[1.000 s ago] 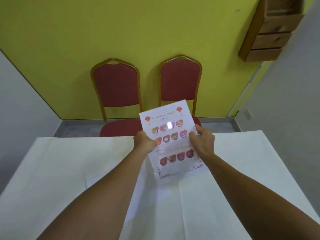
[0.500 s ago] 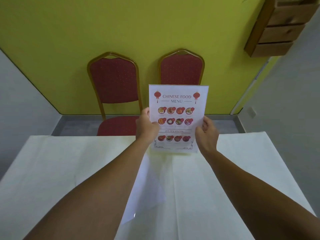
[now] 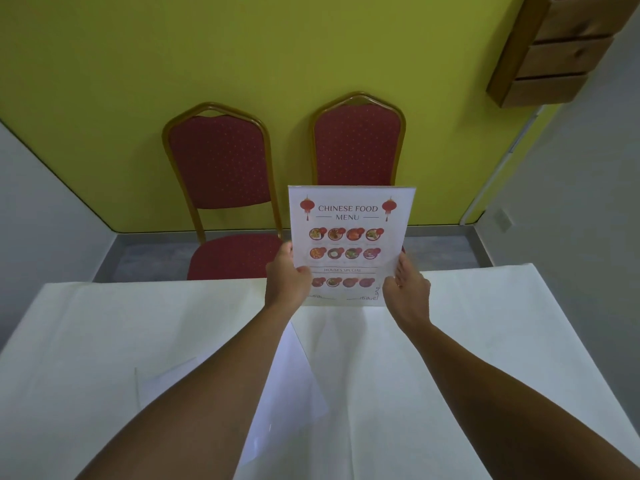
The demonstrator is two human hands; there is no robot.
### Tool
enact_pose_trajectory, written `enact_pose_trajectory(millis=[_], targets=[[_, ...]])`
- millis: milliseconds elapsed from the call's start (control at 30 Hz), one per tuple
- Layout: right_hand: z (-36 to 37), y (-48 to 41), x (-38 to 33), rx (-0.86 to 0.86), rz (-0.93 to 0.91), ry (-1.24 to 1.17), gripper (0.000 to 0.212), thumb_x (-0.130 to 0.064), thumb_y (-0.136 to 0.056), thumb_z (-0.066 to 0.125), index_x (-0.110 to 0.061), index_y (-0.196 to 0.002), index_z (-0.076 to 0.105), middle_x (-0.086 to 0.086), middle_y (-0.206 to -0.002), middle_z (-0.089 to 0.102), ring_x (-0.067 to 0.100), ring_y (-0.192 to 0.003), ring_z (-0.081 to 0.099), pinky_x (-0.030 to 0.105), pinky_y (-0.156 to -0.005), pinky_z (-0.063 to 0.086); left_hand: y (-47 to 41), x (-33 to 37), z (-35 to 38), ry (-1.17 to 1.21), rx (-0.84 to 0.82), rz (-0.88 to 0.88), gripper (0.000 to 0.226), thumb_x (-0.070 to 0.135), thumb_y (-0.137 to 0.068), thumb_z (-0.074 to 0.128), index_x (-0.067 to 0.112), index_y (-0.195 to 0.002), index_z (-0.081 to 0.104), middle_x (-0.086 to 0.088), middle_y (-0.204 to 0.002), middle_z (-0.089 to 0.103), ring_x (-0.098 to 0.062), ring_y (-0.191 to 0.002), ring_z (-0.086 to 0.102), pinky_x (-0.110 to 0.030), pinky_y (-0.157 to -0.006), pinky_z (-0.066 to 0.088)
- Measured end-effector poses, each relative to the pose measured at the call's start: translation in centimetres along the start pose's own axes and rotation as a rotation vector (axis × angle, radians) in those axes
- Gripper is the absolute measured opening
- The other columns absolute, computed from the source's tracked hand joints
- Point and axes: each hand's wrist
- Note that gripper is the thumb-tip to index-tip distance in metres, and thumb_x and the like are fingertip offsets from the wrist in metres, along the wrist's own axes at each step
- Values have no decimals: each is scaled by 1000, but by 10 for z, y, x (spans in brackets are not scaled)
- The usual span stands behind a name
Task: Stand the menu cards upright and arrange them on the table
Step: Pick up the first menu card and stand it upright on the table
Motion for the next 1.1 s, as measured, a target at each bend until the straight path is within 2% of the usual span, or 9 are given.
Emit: enact_pose_trajectory(millis=[167,433,633,767,833,933,1000,1067,1100], targets=[[3,13,13,-92,90,103,55,-8,-94,60,-30,-143,48,-19,-114,61,13,-98,60,38,-94,53,10,-21,12,-26,-47,-93,63,-5,-86,53,23,-142,47,-3,-131,63,-26,-123,58,-40,-89,55],[-4,12,12,-45,126,157,50,-4,-95,56,-24,-141,53,-2,-125,69,31,-111,67,48,-94,54,17,-24,17,-71,-70,-64,66,-2,-84,49,30,-142,47,3,-126,66,-25,-117,62,-37,-85,57],[-10,13,10,-101,95,103,59,-5,-95,60,-30,-146,44,-14,-117,61,16,-104,60,42,-95,54,20,-24,17,-130,-101,-38,72,-1,-86,52,30,-149,36,3,-130,63,-25,-120,59,-37,-85,56],[-7,17,9,-90,64,30,71,5,-89,59,-37,-141,35,-14,-119,59,13,-105,55,16,-90,42,24,-17,18,-185,-137,-16,73,3,-89,58,32,-150,31,2,-130,61,-27,-120,57,-39,-86,56],[-11,18,8,-104,65,36,72,6,-89,59,-35,-142,34,-15,-119,57,11,-106,54,13,-89,39,26,-16,19,-195,-148,-17,75,5,-89,59,33,-151,27,2,-130,61,-28,-121,57,-40,-87,56],[-19,18,7,-143,69,80,69,1,-92,61,-31,-146,33,-15,-118,56,9,-105,53,29,-96,48,27,-17,16,-214,-177,-41,81,6,-91,58,31,-156,16,1,-133,58,-28,-124,55,-41,-90,54],[-19,19,8,-119,72,90,65,-5,-91,64,-32,-142,34,-14,-119,58,12,-107,58,33,-93,52,30,-17,14,-256,-195,-55,85,7,-93,57,26,-158,6,-1,-136,56,-27,-127,52,-42,-94,51],[-15,22,9,-46,93,110,72,-17,-88,69,-29,-146,29,-7,-135,59,25,-125,58,47,-92,56,37,-17,12,-298,-203,-53,86,8,-94,57,21,-159,1,-3,-142,51,-27,-130,49,-43,-98,48],[-13,23,10,-12,124,125,85,-22,-87,71,-28,-154,19,-2,-148,51,33,-138,48,56,-99,52,40,-18,11,-329,-207,-42,86,8,-95,56,20,-158,0,-4,-148,44,-28,-135,44,-43,-101,45]])
Point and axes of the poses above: each hand's wrist, its own y-axis away from the middle knuckle, its own z-axis out of the palm, x = y × z
